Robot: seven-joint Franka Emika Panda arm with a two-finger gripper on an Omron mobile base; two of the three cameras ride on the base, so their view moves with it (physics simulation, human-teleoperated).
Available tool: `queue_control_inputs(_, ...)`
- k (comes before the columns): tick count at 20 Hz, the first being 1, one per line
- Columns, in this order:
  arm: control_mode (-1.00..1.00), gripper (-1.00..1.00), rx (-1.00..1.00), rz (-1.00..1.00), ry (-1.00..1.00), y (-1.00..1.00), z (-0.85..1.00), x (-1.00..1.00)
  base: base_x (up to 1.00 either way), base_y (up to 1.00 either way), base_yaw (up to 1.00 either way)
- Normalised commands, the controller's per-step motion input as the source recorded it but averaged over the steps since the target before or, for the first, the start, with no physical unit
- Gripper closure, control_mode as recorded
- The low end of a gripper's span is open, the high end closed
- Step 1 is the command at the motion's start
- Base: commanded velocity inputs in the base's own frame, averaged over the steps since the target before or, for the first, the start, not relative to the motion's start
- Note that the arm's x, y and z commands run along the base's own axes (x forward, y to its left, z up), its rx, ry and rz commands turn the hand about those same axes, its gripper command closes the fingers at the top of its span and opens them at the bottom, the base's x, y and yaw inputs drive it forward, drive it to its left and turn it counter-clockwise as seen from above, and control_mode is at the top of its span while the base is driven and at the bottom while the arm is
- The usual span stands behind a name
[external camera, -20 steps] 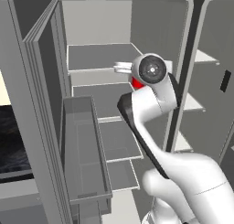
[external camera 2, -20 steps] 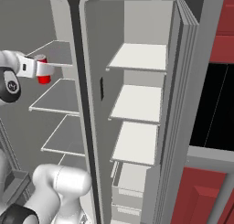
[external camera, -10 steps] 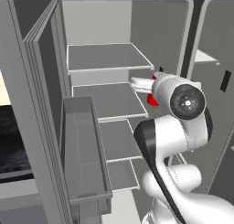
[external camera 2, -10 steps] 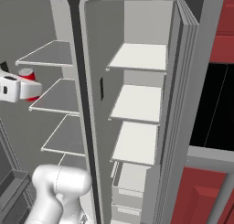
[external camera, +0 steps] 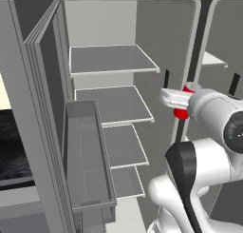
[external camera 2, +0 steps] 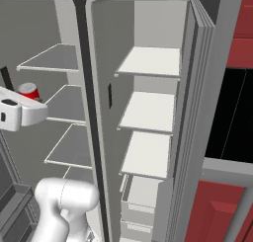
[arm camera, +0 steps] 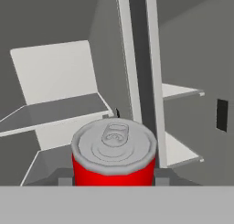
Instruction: Open the fridge, grab two sodas, and place both sodas inside the bowl with ice on the dining counter.
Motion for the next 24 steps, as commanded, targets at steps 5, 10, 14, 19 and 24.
queue_control_inputs(5,1.00,1.00,0.00,-0.01,-0.03,0.00,0.00,-0.23,-0.17,0.00,-0.03)
queue_control_inputs(10,1.00,1.00,0.00,0.00,0.00,0.00,0.00,0.00,-0.95,0.00,-0.28)
queue_control_inputs(14,1.00,1.00,0.00,0.00,0.00,0.00,0.00,0.00,-0.90,0.00,-0.47)
queue_control_inputs(19,1.00,1.00,0.00,0.00,0.00,0.00,0.00,0.00,-0.72,0.00,-0.56)
queue_control_inputs(24,1.00,1.00,0.00,0.00,0.00,0.00,0.00,0.00,-0.56,0.00,-0.60)
